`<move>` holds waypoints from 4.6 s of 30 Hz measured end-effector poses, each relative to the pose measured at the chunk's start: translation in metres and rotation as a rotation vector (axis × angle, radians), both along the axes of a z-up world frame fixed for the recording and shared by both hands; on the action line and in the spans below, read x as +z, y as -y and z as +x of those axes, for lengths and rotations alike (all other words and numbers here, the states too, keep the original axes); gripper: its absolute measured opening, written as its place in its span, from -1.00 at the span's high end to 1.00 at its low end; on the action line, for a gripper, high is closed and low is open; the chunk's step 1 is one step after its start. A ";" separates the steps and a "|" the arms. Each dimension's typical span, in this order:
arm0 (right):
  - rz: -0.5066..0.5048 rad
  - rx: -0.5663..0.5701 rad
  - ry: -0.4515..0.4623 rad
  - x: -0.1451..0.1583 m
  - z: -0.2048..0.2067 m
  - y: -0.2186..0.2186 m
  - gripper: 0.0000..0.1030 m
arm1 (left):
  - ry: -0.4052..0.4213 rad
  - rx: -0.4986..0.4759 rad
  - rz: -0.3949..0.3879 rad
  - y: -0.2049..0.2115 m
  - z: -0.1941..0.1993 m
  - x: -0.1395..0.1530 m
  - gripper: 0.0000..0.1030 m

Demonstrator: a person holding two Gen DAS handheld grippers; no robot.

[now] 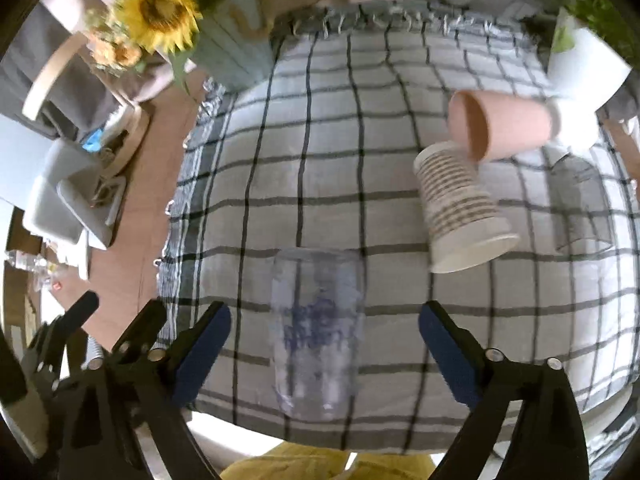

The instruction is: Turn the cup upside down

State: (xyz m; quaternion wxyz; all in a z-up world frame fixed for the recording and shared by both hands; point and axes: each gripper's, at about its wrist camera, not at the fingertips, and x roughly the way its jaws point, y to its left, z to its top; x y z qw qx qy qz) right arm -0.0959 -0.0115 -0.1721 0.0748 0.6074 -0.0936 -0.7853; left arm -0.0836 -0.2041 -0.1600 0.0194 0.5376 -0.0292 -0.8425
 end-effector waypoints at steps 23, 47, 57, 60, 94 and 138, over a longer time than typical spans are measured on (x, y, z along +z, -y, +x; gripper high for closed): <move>0.100 0.003 -0.116 0.007 -0.009 0.030 -0.39 | -0.042 -0.008 -0.006 0.016 0.004 -0.001 -0.86; 0.146 0.005 -0.227 0.011 -0.031 0.034 -0.40 | -0.038 -0.008 0.003 0.010 0.004 -0.001 -0.86; 0.108 -0.024 -0.228 0.012 -0.021 0.028 -0.63 | -0.043 0.003 0.009 0.009 0.001 0.004 -0.88; 0.114 -0.033 -0.264 0.026 -0.008 0.026 -0.64 | -0.061 0.001 0.013 0.007 0.004 0.012 -0.88; 0.195 -0.204 -0.530 0.134 0.110 -0.047 -0.77 | -0.403 -0.127 0.019 -0.061 0.056 0.123 -1.00; 0.196 -0.202 -0.525 0.132 0.104 -0.045 -0.77 | -0.397 -0.122 0.019 -0.064 0.053 0.120 -1.00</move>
